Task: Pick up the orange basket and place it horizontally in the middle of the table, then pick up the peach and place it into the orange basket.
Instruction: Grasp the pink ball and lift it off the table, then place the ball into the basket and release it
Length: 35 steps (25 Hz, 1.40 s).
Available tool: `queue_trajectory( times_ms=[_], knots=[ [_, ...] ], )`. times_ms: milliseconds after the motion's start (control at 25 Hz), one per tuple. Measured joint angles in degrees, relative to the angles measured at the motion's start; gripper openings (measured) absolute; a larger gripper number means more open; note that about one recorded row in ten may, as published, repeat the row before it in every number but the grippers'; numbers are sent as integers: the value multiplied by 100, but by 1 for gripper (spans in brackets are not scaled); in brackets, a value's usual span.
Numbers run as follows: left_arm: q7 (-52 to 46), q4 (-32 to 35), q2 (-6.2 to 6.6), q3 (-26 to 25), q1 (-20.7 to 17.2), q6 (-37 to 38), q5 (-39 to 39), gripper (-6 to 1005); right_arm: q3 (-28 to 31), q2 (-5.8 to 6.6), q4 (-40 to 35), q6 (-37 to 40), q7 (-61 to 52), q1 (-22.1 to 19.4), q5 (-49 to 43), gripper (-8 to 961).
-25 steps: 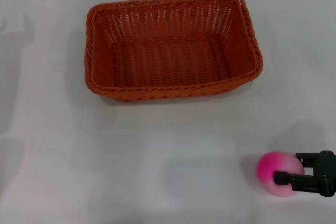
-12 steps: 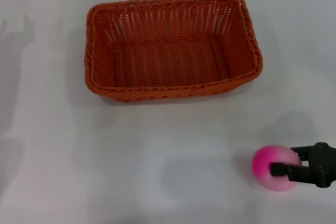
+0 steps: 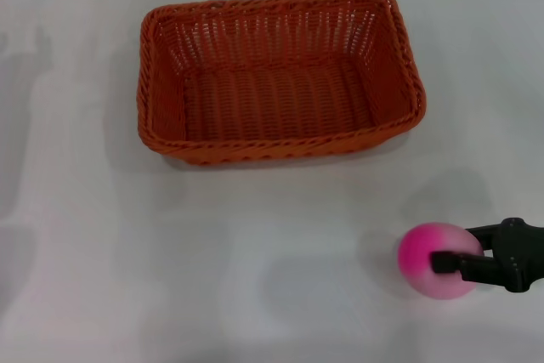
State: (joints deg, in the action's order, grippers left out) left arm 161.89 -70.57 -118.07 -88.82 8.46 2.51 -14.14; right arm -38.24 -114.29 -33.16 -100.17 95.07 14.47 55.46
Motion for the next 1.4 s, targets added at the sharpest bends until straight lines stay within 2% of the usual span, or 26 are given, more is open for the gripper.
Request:
queue_trajectory(
  times_ms=[360,1000,1400],
  knots=[
    [0,-1,-5,-25,-2,-5,6,527,-75,-48,-262,-137,-267,144,129,249],
    [-36,84,-5,-39,-2,-61,-21,528,-537,-58,-751,-261,-580,328,1030,181],
    [-41,153,-5,-39,38,-84,7,527,-983,-61,-1074,-276,-744,415,1744,183]
  ],
)
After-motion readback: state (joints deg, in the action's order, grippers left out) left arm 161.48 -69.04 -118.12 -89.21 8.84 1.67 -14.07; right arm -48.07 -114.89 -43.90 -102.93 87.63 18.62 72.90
